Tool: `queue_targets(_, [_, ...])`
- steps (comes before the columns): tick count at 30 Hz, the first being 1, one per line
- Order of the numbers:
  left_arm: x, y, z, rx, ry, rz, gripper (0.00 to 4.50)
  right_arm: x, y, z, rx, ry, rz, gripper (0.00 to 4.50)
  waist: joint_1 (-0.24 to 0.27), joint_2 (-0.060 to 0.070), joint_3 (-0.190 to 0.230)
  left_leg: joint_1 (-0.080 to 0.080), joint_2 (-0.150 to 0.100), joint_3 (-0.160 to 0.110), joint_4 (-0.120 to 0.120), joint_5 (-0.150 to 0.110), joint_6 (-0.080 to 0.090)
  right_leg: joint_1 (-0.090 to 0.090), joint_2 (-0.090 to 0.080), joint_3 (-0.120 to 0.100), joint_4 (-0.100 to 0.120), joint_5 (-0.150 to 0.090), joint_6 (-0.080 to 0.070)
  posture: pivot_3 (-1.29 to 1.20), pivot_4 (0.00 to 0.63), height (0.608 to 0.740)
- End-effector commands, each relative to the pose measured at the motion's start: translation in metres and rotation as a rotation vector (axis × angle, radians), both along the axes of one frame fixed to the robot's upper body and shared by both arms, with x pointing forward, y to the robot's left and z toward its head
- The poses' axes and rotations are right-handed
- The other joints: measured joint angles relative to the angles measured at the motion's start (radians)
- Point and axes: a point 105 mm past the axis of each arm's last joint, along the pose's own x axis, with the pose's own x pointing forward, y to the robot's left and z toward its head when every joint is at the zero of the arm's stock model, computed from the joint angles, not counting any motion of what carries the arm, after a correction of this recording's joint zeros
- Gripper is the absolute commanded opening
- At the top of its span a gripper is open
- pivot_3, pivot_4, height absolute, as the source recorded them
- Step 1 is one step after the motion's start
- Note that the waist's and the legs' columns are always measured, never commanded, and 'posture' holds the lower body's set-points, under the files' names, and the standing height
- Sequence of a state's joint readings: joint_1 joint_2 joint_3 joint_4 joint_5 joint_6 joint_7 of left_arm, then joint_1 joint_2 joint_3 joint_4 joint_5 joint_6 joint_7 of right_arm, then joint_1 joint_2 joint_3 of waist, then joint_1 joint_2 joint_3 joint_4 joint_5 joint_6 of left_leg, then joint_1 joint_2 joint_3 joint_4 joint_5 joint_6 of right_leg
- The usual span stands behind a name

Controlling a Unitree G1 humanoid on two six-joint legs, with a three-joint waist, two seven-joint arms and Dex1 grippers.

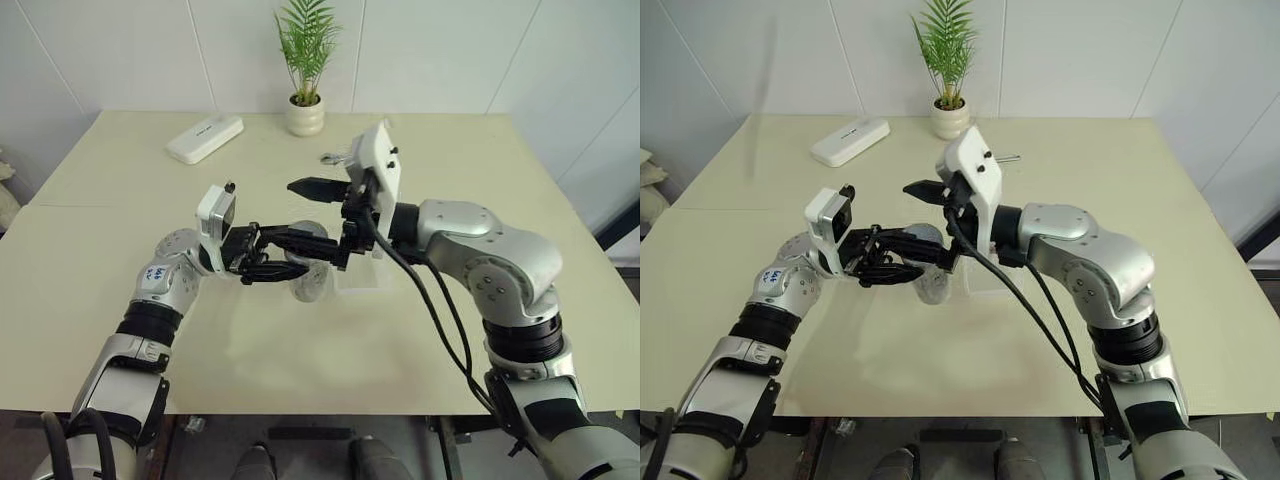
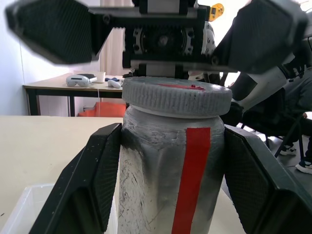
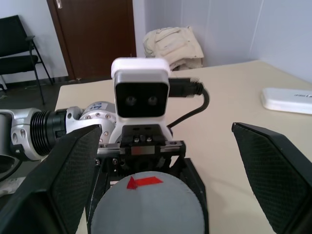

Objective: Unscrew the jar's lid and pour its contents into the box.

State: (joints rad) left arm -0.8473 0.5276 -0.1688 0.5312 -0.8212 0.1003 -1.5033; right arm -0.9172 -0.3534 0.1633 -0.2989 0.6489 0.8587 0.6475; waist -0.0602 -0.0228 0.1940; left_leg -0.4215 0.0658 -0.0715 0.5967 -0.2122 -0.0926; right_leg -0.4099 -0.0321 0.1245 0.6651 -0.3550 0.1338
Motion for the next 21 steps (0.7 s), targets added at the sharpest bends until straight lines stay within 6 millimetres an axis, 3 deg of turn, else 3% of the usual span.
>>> queue_targets(1, [-0.010, 0.003, 0.006, 0.003, -0.053, -0.106, 2.76, -0.003, 0.004, 0.008, 0.019, -0.051, 0.030, 4.50, 0.001, 0.000, 0.000, 0.000, 0.000, 0.000, 0.000, 0.000, 0.000, 0.000, 0.000, 0.000, 0.000, 0.000, 0.000, 0.00, 0.150, 0.740])
queue_targets(7, [-0.010, 0.004, 0.005, 0.002, -0.052, -0.104, 2.76, -0.005, 0.007, 0.000, 0.003, -0.036, 0.049, 4.50, 0.001, 0.000, 0.000, 0.000, 0.000, 0.000, 0.000, 0.000, 0.000, 0.000, 0.000, 0.000, 0.000, 0.000, 0.000, 0.00, 0.150, 0.740])
queue_targets(21, [-0.011, 0.004, 0.005, 0.002, -0.051, -0.106, 2.76, -0.001, -0.017, -0.007, -0.044, -0.046, -0.021, 4.50, 0.001, 0.000, 0.000, 0.000, 0.000, 0.000, 0.000, 0.000, 0.000, 0.000, 0.000, 0.000, 0.000, 0.000, 0.000, 0.00, 0.150, 0.740])
